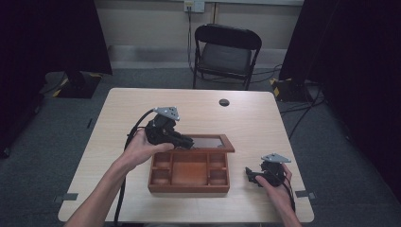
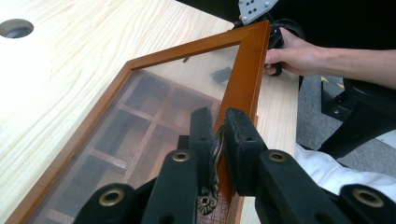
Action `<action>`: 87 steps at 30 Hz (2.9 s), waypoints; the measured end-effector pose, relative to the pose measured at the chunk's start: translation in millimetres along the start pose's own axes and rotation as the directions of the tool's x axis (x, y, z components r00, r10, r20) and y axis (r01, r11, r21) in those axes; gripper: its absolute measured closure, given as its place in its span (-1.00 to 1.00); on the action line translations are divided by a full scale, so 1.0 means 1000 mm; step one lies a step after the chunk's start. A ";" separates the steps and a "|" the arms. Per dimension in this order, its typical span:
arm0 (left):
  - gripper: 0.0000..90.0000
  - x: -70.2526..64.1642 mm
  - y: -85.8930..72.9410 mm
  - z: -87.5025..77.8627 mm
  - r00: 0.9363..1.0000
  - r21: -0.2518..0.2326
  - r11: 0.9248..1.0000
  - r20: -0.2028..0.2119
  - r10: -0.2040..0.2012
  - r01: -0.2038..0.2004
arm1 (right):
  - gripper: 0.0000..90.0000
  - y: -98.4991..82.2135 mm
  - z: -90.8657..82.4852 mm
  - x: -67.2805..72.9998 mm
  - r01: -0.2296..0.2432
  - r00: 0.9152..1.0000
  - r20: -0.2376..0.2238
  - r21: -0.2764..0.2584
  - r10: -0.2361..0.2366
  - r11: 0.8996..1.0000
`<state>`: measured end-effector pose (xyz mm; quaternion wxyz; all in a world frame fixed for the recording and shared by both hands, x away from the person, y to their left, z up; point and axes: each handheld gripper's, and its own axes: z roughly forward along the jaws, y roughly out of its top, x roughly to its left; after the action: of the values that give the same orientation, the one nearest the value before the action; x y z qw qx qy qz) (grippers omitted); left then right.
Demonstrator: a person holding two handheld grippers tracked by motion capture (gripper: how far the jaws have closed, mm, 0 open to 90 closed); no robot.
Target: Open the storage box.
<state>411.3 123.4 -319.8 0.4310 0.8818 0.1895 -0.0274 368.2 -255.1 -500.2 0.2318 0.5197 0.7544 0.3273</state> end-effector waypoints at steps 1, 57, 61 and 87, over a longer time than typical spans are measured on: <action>0.81 0.000 0.000 0.000 1.000 0.000 1.000 0.001 0.000 0.000 | -0.73 0.000 0.000 0.000 0.000 1.000 0.000 0.000 0.000 1.000; 0.81 0.000 0.003 0.000 1.000 0.029 0.999 -0.006 0.018 -0.018 | -0.73 0.000 0.000 0.000 0.001 1.000 -0.002 0.000 -0.001 1.000; 0.81 0.000 0.002 0.000 1.000 0.019 1.000 0.000 0.015 -0.015 | -0.73 0.000 0.000 0.000 0.001 1.000 -0.001 0.000 -0.001 1.000; 0.81 0.000 0.002 0.000 1.000 0.015 1.000 0.000 0.013 -0.013 | -0.73 0.000 0.000 0.000 0.001 1.000 -0.002 0.000 -0.001 1.000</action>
<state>411.6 122.3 -318.6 0.4246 0.8862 0.1835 -0.0260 368.4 -255.0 -500.2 0.2314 0.5190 0.7547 0.3278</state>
